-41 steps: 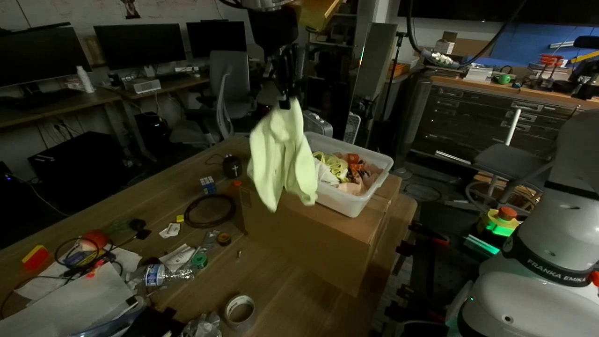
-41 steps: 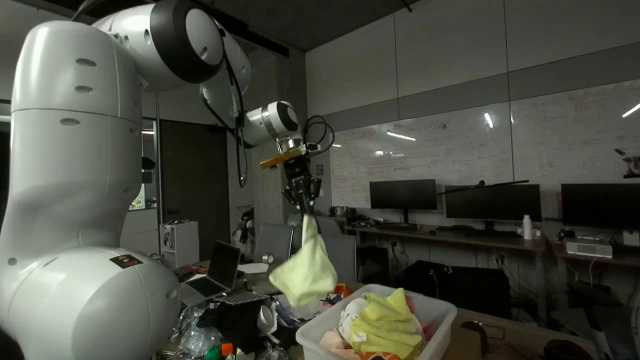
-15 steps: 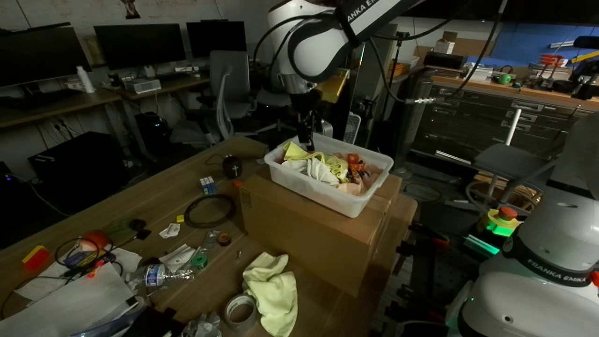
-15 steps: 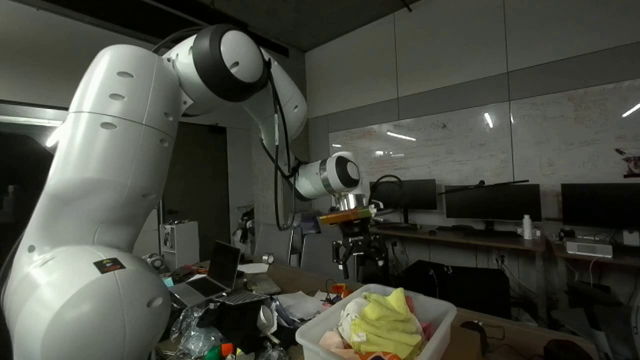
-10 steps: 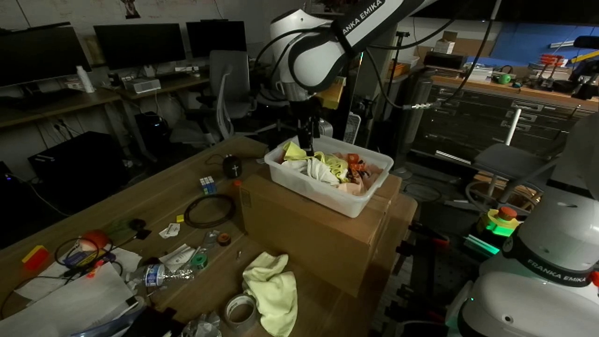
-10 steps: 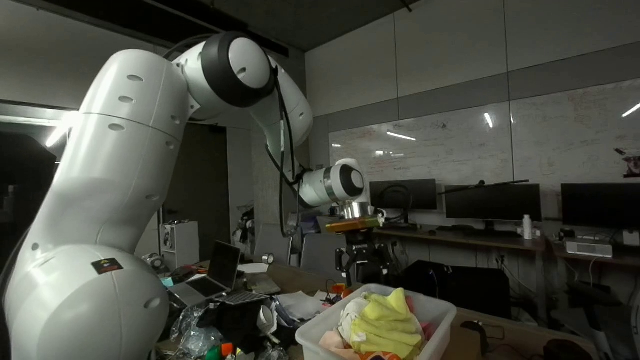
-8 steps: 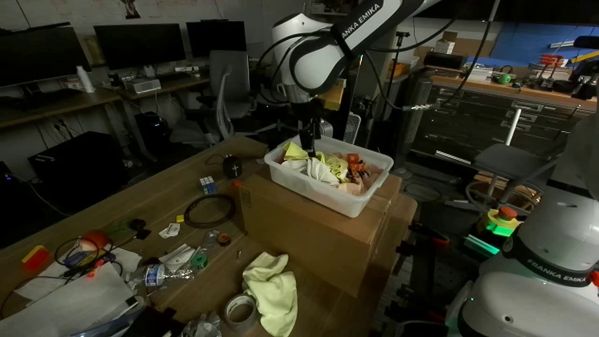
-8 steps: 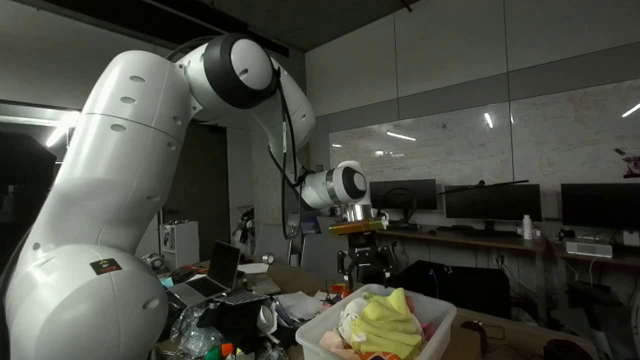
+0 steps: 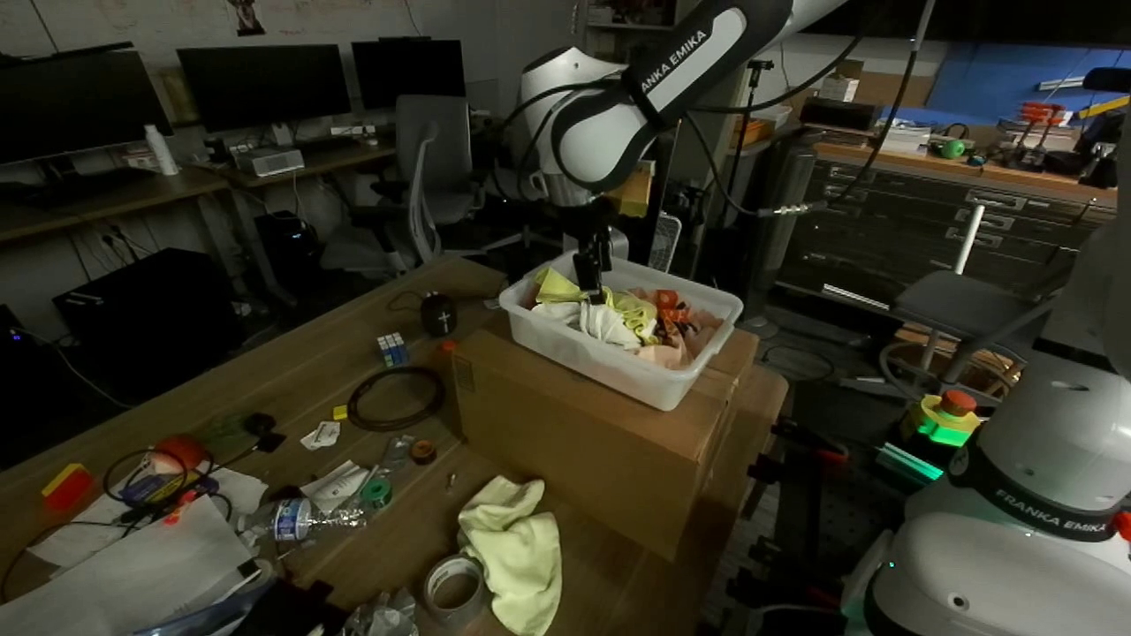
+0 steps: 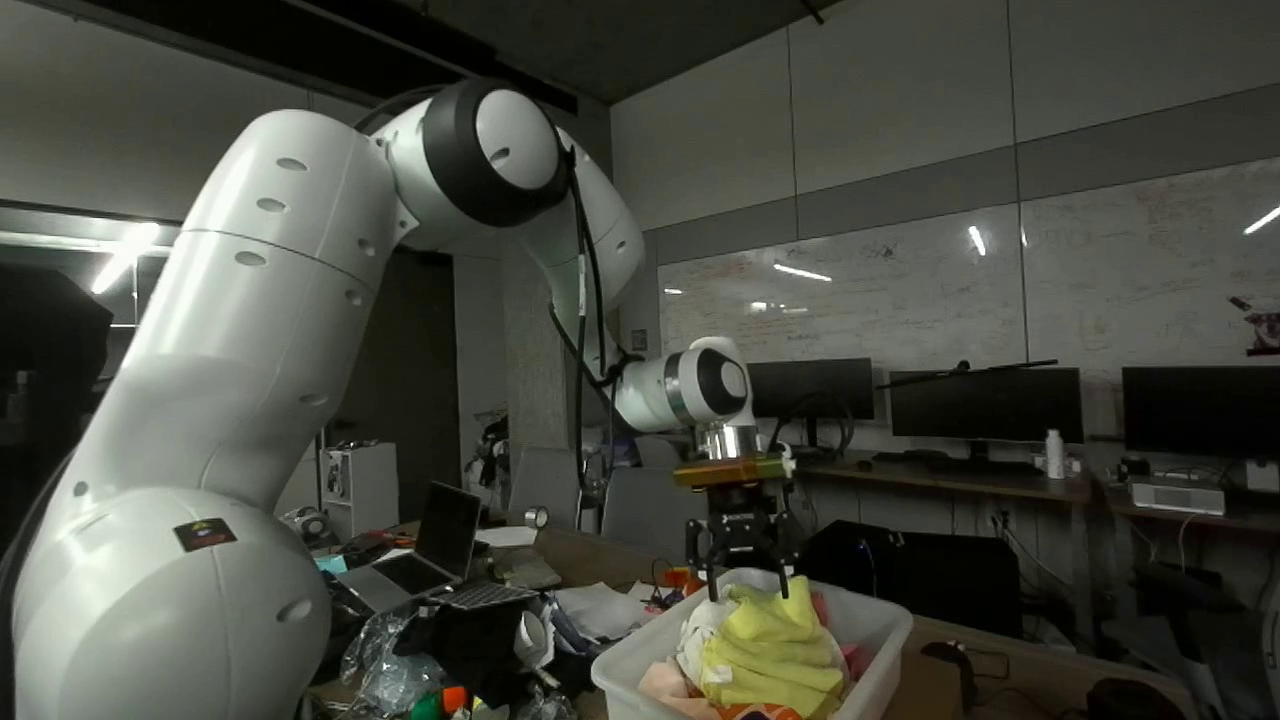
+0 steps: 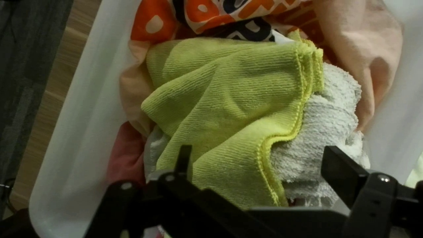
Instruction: Remove the contents from the storage box and put them on the table
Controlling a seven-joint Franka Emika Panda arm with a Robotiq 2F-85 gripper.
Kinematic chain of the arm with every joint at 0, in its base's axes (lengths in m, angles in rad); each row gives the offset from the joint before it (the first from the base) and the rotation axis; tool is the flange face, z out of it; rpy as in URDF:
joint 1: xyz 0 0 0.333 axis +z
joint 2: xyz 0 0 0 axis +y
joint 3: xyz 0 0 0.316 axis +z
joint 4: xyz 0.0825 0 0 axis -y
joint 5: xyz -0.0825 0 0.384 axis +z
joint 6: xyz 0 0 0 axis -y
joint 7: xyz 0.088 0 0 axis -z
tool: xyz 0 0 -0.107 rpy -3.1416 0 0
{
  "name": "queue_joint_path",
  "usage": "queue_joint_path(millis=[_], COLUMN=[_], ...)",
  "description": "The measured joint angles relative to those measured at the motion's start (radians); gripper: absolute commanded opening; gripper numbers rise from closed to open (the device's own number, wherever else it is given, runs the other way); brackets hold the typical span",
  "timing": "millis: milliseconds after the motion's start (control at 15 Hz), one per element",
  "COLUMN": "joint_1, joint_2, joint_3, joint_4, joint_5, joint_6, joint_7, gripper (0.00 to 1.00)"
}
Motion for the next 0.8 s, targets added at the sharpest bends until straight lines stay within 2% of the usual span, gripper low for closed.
queue_joint_path(millis=[800], joint_1=[-0.014], joint_2=[0.045], joint_3=[-0.017], joint_4=[0.011], joint_5=[0.0], joint_6=[0.058], joint_7=[-0.066], gripper=[1.0])
